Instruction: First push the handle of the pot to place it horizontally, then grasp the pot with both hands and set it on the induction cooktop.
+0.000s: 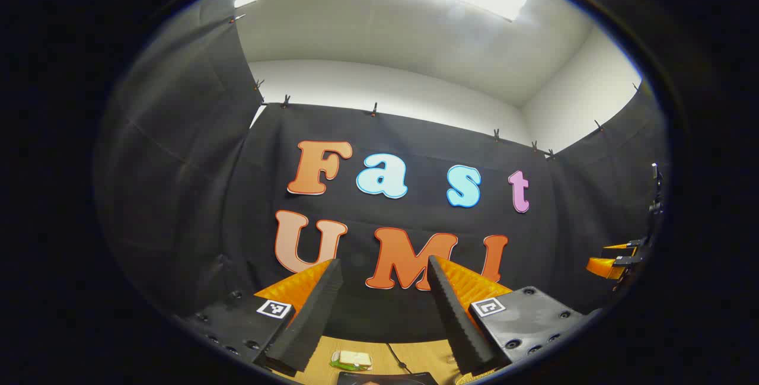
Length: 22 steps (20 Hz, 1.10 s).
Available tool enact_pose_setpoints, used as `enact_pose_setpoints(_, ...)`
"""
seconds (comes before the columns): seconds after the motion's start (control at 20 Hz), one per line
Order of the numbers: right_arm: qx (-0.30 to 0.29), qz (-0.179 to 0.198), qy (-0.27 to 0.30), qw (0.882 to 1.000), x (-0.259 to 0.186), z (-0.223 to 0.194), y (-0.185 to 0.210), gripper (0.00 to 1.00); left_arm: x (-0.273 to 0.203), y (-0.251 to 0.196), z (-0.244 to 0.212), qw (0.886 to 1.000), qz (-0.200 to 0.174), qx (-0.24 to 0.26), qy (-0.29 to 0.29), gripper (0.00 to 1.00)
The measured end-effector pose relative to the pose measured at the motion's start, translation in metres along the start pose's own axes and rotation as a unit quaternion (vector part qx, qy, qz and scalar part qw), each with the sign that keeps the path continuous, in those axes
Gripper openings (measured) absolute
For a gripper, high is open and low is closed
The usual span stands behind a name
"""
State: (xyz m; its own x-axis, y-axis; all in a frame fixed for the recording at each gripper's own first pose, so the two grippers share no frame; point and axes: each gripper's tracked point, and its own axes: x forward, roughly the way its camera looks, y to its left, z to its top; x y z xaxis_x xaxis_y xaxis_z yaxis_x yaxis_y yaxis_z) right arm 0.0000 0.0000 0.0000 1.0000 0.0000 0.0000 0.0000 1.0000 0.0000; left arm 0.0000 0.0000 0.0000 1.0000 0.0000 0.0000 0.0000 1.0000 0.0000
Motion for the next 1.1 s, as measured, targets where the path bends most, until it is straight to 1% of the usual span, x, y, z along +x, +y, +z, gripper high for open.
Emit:
enact_pose_setpoints(0.05,-0.003,0.001,-0.001,1.000,-0.002,0.001,0.002,0.93,-0.005,-0.001,-0.001,1.000,0.002,-0.006,-0.001,0.94)
enact_pose_setpoints(0.15,-0.009,0.008,-0.009,1.000,-0.010,0.005,0.005,0.93,-0.010,-0.001,-0.003,1.000,0.007,-0.011,-0.003,0.94)
enact_pose_setpoints(0.2,-0.011,0.013,-0.014,1.000,-0.013,0.007,0.006,0.93,-0.014,0.000,-0.005,1.000,0.013,-0.008,0.001,0.92)
enact_pose_setpoints(0.25,-0.012,0.021,-0.018,1.000,-0.016,0.009,0.010,0.97,-0.016,0.000,-0.006,1.000,0.019,-0.003,0.004,0.95)
enact_pose_setpoints(0.3,-0.013,0.026,-0.018,0.999,-0.018,0.009,0.013,0.93,-0.019,-0.002,-0.005,1.000,0.023,0.000,0.006,0.95)
enact_pose_setpoints(0.35,-0.013,0.030,-0.018,0.999,-0.018,0.008,0.014,0.93,-0.023,-0.006,-0.004,1.000,0.024,0.001,0.006,0.95)
enact_pose_setpoints(0.4,-0.010,0.035,-0.016,0.999,-0.018,0.008,0.015,0.97,-0.024,-0.012,-0.002,1.000,0.024,0.000,0.007,0.94)
enact_pose_setpoints(0.45,-0.003,0.042,-0.012,0.999,-0.016,0.008,0.017,0.97,-0.027,-0.016,-0.001,1.000,0.024,-0.002,0.007,0.94)
enact_pose_setpoints(0.5,0.003,0.051,-0.005,0.999,-0.018,0.008,0.018,0.93,-0.030,-0.021,0.001,1.000,0.025,-0.004,0.006,0.96)
enact_pose_setpoints(0.6,0.009,0.069,0.014,0.997,-0.019,0.003,0.017,0.93,-0.033,-0.032,0.001,1.000,0.025,-0.004,0.012,0.96)
enact_pose_setpoints(0.65,0.009,0.074,0.019,0.997,-0.022,0.001,0.015,0.97,-0.036,-0.038,0.000,1.000,0.025,-0.003,0.014,0.94)
enact_pose_setpoints(0.7,0.007,0.076,0.021,0.997,-0.026,0.000,0.012,0.93,-0.038,-0.043,-0.001,1.000,0.026,-0.006,0.016,0.94)
enact_pose_setpoints(0.85,0.000,0.081,0.023,0.996,-0.036,-0.009,0.007,0.93,-0.040,-0.049,-0.017,0.999,0.030,-0.008,0.039,0.92)
enact_pose_setpoints(0.95,0.000,0.090,0.027,0.996,-0.043,-0.016,0.008,0.93,-0.041,-0.054,-0.020,0.998,0.028,-0.001,0.047,0.96)
enact_pose_setpoints(1.1,-0.003,0.100,0.035,0.994,-0.056,-0.027,0.010,0.93,-0.047,-0.056,-0.013,0.999,0.034,0.004,0.040,0.96)
